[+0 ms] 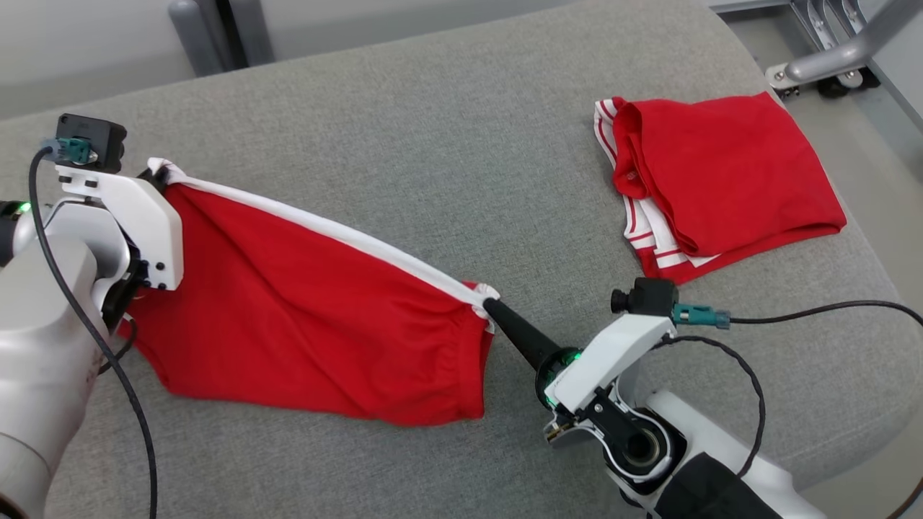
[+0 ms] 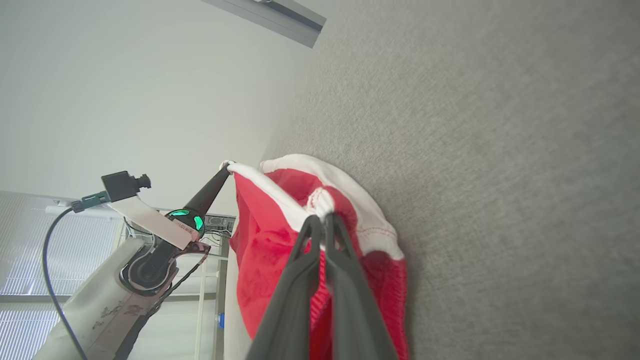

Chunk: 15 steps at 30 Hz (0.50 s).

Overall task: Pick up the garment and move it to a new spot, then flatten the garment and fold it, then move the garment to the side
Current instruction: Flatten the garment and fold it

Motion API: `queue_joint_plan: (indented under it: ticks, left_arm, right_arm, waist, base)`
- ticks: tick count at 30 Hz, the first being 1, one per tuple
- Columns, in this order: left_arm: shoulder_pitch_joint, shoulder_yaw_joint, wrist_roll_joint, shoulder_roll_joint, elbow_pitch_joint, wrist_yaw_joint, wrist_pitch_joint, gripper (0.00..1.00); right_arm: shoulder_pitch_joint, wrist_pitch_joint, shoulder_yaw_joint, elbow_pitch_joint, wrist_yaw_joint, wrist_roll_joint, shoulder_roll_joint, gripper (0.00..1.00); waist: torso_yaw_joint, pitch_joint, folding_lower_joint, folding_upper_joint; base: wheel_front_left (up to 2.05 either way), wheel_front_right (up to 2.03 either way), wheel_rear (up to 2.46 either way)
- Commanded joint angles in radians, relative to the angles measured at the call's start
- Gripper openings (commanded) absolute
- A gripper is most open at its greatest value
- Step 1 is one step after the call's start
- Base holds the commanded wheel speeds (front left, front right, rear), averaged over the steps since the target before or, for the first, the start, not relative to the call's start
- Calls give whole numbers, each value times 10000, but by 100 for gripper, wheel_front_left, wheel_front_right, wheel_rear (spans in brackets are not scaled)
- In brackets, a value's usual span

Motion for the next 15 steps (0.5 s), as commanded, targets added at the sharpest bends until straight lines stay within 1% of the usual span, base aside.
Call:
queue_joint_plan:
  ticks: [1,6,9,15]
  left_arm:
    - [-231,-8,48,12,150,-15,-74,0]
    - [-442,-68,119,-48,563,-37,-225,0]
    - [-557,-142,163,-98,759,-83,-136,0]
    - [-559,-261,262,-128,1020,100,-115,0]
  right_arm:
    - [-121,-101,-71,19,4,-50,1,0]
    - [-309,-235,-108,86,4,-110,143,0]
    - [-429,-248,-101,183,4,-101,180,0]
    - [-420,-47,-1,401,4,-9,261,0]
  waist:
    - [-103,164,0,0]
    - [-210,481,0,0]
    - [-240,640,0,0]
    - [-256,768,0,0]
  base:
    - [0,0,0]
    - [0,0,0]
    - [0,0,0]
    - [0,0,0]
